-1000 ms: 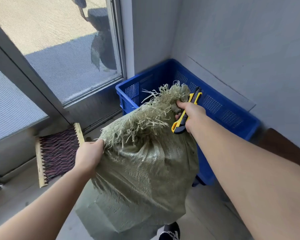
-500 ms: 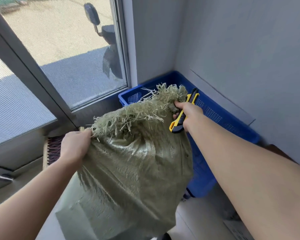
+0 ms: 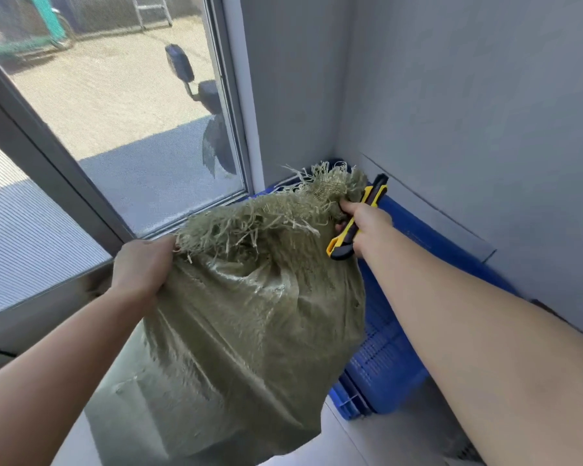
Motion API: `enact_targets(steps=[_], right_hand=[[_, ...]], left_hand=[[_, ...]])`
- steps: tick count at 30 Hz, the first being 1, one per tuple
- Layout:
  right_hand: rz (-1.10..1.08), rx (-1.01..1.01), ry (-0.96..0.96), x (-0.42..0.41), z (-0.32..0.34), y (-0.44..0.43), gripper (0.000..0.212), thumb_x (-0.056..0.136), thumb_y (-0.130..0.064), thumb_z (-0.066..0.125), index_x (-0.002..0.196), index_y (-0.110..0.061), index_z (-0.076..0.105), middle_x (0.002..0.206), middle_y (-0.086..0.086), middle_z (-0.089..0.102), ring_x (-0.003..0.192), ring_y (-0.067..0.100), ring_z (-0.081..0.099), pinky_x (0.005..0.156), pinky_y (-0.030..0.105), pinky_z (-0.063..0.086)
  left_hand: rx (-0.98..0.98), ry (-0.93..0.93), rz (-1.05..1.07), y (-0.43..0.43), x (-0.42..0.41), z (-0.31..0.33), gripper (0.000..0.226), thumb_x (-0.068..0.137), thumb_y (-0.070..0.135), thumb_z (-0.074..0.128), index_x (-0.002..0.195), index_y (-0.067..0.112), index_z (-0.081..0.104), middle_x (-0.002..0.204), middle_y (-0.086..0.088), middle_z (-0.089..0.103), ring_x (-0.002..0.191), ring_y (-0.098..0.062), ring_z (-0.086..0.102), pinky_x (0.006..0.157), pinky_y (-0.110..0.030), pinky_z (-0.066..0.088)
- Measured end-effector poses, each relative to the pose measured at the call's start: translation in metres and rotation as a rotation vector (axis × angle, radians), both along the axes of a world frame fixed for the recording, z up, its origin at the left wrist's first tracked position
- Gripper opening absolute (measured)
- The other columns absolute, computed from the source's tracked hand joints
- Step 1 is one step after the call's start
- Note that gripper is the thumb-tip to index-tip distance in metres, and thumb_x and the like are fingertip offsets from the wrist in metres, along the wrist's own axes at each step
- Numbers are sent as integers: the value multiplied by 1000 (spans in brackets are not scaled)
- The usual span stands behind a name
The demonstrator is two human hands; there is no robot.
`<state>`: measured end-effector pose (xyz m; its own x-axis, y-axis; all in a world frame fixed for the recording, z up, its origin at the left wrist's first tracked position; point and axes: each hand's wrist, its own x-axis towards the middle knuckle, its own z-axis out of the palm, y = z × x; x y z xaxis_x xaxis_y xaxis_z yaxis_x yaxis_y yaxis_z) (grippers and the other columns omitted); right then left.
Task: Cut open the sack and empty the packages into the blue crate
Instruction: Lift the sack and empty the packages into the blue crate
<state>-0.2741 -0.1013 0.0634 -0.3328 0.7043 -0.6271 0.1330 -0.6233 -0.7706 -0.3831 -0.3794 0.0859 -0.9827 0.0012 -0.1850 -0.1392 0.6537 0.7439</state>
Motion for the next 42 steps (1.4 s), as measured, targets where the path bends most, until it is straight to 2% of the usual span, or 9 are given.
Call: enact_targets(steps=[3, 6, 10, 12, 14, 17, 24, 37, 42], right_hand=[[10, -28, -19, 1, -20, 8, 36, 78, -16, 79, 106, -5, 61, 73, 10, 60, 47, 20, 55, 44, 26, 51], [-1, -59, -60, 3, -42, 13, 40, 74, -19, 82, 105, -4, 62, 83, 13, 68, 56, 24, 63, 65, 39, 60], [-42, -63, -84, 7, -63, 26, 46, 69, -21, 86, 105, -7, 61, 98, 15, 69, 83, 33, 69, 80, 48, 58], [-49, -58, -95, 9, -67, 35, 51, 69, -21, 85, 110, -8, 58, 102, 13, 68, 89, 33, 67, 83, 47, 57], [-56, -66, -95, 12, -70, 42, 50, 72, -21, 84, 110, -8, 55, 104, 11, 65, 93, 32, 65, 84, 45, 55], [-62, -88, -102, 14, -77, 52, 60, 74, -19, 83, 122, -1, 53, 116, 12, 62, 105, 34, 60, 93, 50, 51], [-74, -163, -114, 18, -86, 81, 44, 74, -12, 81, 110, -2, 59, 109, 16, 64, 96, 36, 63, 87, 52, 54], [-113, -199, -169, 28, -122, 114, 47, 75, -11, 78, 117, -3, 57, 108, 14, 64, 97, 35, 63, 89, 49, 53], [-122, -172, -133, 33, -115, 121, 35, 83, -9, 72, 111, -6, 53, 103, 12, 60, 98, 32, 60, 89, 44, 53]], left_hand=[[39, -18, -2, 19, 2, -4, 21, 83, 26, 48, 71, 10, 53, 71, -13, 46, 70, -24, 42, 65, -34, 34], [100, -69, 17, 40, 7, -13, 21, 85, 26, 49, 70, 12, 52, 74, -12, 47, 71, -23, 43, 65, -33, 33], [180, -142, 41, 67, 7, -23, 25, 85, 30, 51, 69, 12, 55, 83, -11, 55, 78, -23, 51, 69, -33, 38], [170, -158, 16, 80, 6, -23, 22, 87, 27, 49, 75, 10, 55, 86, -12, 53, 80, -24, 50, 69, -33, 38], [186, -171, 7, 95, 5, -20, 22, 85, 26, 50, 71, 9, 53, 83, -12, 53, 79, -25, 53, 67, -34, 38], [212, -197, -31, 121, 7, -14, 16, 82, 26, 49, 73, 14, 47, 82, -10, 45, 76, -22, 45, 65, -37, 33], [234, -247, -81, 160, 3, -11, 15, 69, 27, 48, 79, 18, 45, 83, -5, 41, 76, -23, 39, 65, -40, 28], [204, -273, -113, 199, -4, -22, 9, 79, 24, 48, 84, 17, 47, 86, -6, 44, 78, -22, 41, 67, -39, 30], [185, -277, -134, 212, -3, -21, 11, 78, 25, 47, 88, 19, 48, 87, -5, 44, 79, -22, 41, 67, -39, 30]])
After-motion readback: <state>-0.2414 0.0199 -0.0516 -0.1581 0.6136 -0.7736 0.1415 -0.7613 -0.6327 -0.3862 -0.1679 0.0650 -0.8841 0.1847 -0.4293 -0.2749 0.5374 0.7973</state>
